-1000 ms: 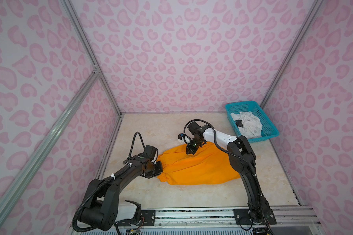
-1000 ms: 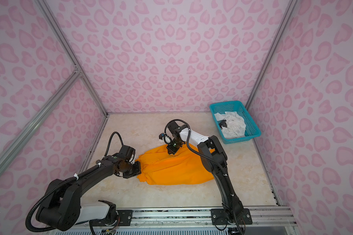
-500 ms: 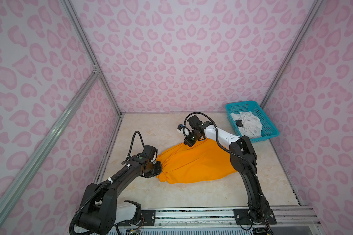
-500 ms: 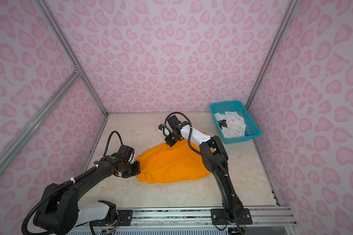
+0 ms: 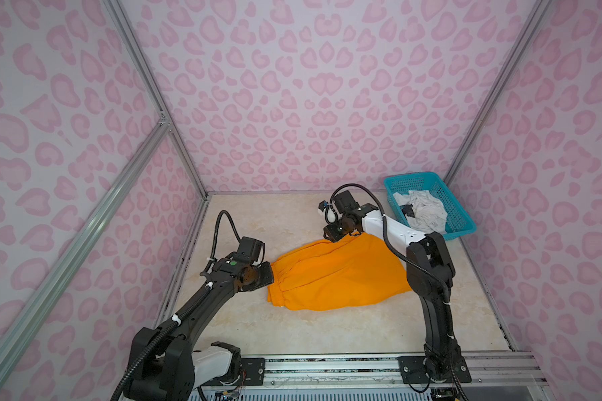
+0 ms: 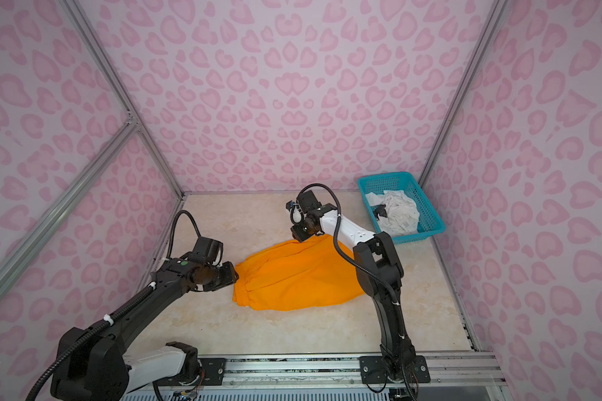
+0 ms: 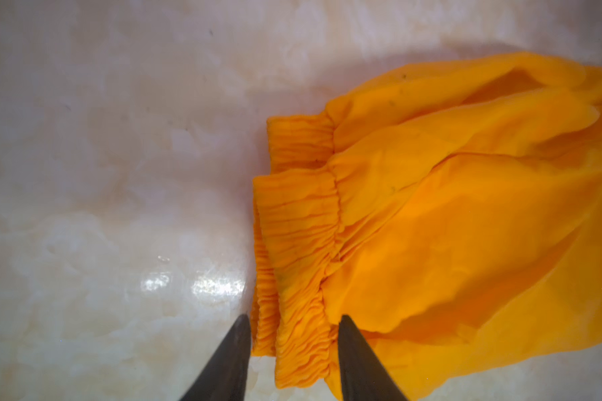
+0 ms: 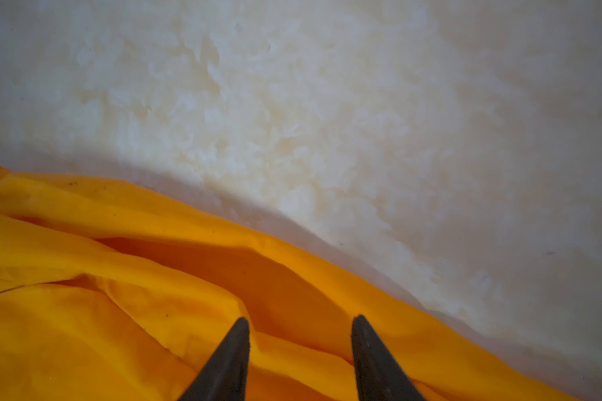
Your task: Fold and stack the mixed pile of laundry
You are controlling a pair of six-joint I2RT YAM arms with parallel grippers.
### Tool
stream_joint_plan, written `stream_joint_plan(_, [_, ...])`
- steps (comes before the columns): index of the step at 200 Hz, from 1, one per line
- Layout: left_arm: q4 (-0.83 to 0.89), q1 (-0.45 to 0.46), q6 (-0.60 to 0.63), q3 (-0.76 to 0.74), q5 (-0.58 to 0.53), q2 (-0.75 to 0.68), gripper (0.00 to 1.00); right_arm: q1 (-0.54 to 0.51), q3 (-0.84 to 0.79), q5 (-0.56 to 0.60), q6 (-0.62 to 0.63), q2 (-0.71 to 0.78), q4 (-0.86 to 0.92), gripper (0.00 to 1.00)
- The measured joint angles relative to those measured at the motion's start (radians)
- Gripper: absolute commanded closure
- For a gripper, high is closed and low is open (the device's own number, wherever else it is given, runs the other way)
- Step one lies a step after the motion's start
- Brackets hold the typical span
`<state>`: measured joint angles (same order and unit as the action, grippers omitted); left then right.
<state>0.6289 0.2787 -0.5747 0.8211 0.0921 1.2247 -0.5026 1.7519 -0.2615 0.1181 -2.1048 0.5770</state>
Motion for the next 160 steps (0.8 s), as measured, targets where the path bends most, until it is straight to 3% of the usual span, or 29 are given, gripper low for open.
stream_joint_plan(7, [-0.003,-0.005,0.011,0.023,-0.007,0.010,0.32,0.018,-0.015,0.001,-0.015,0.027,-0.016,0.48])
stream_joint_plan(18, [-0.021,-0.012,0.032,0.057,-0.014,0.034,0.27,0.047,-0.037,0.018,-0.047,0.061,-0.034,0.48])
stream_joint_plan(61, [-0.115,-0.055,0.109,0.136,-0.011,0.151,0.31,0.177,-0.191,0.098,-0.163,0.132,-0.053,0.51])
stream_joint_plan(100, [-0.166,-0.061,0.152,0.134,0.078,0.256,0.33,0.254,-0.378,0.114,-0.222,0.219,-0.063,0.52])
stream_joint_plan(135, [-0.215,-0.065,0.154,0.103,0.108,0.341,0.51,0.297,-0.428,0.087,-0.262,0.204,-0.105,0.51])
stream_joint_plan(151, [-0.242,-0.068,0.143,0.106,0.108,0.394,0.73,0.314,-0.412,0.087,-0.281,0.155,-0.119,0.51])
stream_joint_plan(160, [-0.246,-0.074,0.126,0.113,0.105,0.424,0.80,0.320,-0.401,0.099,-0.293,0.127,-0.118,0.51])
